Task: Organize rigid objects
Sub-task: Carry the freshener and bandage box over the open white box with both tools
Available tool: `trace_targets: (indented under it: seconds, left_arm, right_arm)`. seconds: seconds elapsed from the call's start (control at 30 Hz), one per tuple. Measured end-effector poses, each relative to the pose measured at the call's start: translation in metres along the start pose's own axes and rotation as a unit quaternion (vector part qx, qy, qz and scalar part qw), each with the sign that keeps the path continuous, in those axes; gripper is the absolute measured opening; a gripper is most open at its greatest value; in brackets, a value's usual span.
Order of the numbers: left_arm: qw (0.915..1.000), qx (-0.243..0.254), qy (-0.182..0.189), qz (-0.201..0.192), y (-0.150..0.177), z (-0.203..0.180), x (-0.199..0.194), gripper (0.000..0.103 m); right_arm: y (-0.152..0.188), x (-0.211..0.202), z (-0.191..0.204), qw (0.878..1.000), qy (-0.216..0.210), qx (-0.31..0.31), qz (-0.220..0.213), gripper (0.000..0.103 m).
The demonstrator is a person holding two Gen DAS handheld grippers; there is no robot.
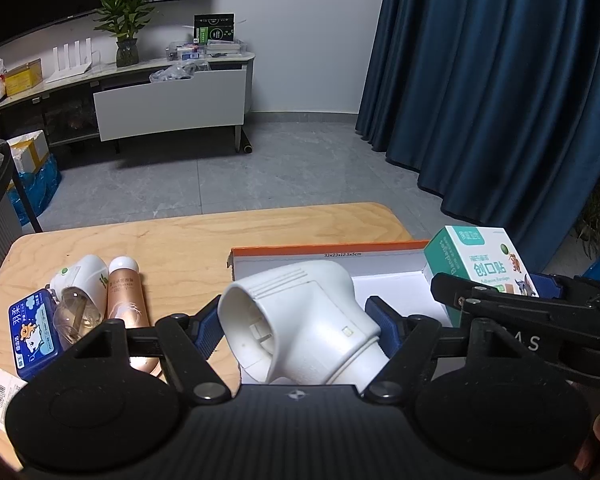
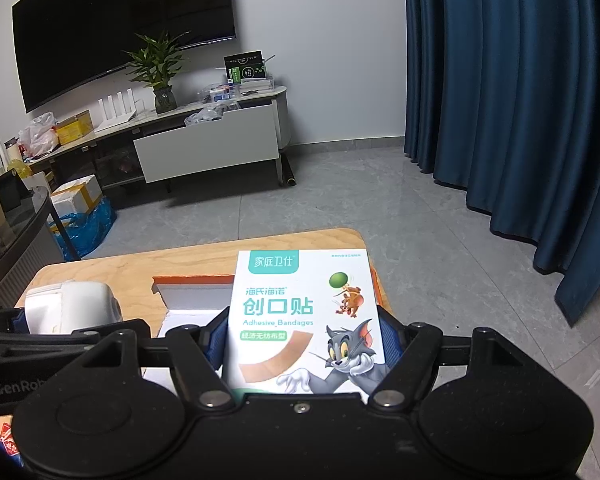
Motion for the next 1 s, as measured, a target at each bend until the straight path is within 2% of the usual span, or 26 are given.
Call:
trace_targets:
  seconds: [1.0]
  left_arm:
    - [0.9999, -0.008, 0.001, 0.008, 0.0045, 0.0056, 0.0049, 0.075]
  right_arm:
    - [-0.0030, 0.0083, 0.0027, 1.000, 0.004, -0.006, 0.011, 0.084]
Point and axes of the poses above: each gripper's, at about its wrist camera, not at the fingertips, and x roughly the way its jaws point, z to its left, y to its underside, the point moved 6 cm from there along x, roughly the way its jaws point, and after that the axes turned 1 degree about y, right-handed, at the moved point
